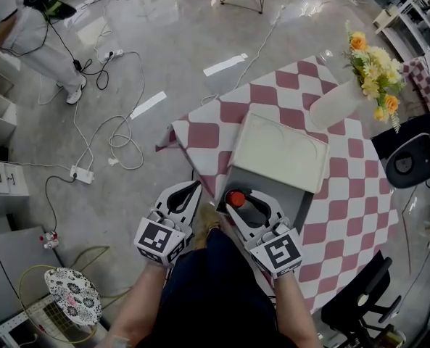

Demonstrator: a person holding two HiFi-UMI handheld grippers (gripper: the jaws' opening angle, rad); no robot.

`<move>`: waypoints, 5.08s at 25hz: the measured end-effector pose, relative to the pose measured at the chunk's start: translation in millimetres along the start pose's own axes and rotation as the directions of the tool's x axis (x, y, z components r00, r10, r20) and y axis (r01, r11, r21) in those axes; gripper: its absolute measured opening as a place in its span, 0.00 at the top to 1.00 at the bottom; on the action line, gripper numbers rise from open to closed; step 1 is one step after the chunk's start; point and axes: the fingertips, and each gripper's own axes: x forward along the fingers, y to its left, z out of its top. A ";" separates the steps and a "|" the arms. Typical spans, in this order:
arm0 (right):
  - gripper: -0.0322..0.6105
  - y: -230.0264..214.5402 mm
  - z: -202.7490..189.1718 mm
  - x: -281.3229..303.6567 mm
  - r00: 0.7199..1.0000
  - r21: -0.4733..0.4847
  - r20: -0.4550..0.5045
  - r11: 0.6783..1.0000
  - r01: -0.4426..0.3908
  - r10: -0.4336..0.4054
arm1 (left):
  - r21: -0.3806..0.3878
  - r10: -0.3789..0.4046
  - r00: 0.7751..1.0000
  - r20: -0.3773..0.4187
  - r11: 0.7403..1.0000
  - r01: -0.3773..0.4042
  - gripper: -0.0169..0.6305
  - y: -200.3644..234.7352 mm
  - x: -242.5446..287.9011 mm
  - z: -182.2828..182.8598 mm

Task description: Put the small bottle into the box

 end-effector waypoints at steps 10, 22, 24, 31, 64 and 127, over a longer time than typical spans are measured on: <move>0.71 -1.3 -1.5 1.5 1.000 -0.014 -0.009 1.000 -0.020 0.020 | -0.015 -0.003 1.000 -0.010 1.000 0.002 0.97 -0.5 5.4 -6.2; 0.66 8.1 -6.7 1.0 0.998 -0.039 -0.049 0.998 -0.041 0.039 | -0.030 0.008 1.000 -0.018 1.000 -0.009 0.97 0.2 4.9 -8.7; 0.66 7.6 -6.0 0.1 0.998 -0.047 -0.041 0.998 -0.042 0.040 | -0.026 0.006 1.000 -0.018 1.000 -0.007 0.97 -1.5 5.0 -8.9; 0.66 8.5 -7.6 -6.3 0.997 -0.049 -0.064 0.998 -0.043 0.039 | -0.017 0.011 1.000 -0.019 1.000 -0.012 0.97 -5.6 3.4 -8.4; 0.88 -6.9 -20.4 -71.8 0.990 0.110 -0.033 0.984 0.143 -0.140 | 0.041 -0.053 0.999 0.004 0.998 0.053 0.97 -37.8 -10.8 7.9; 0.95 -40.8 102.4 -182.8 0.856 0.167 0.314 0.912 0.376 -0.410 | 0.145 -0.134 0.977 0.166 0.983 0.110 0.97 -73.6 -20.6 126.0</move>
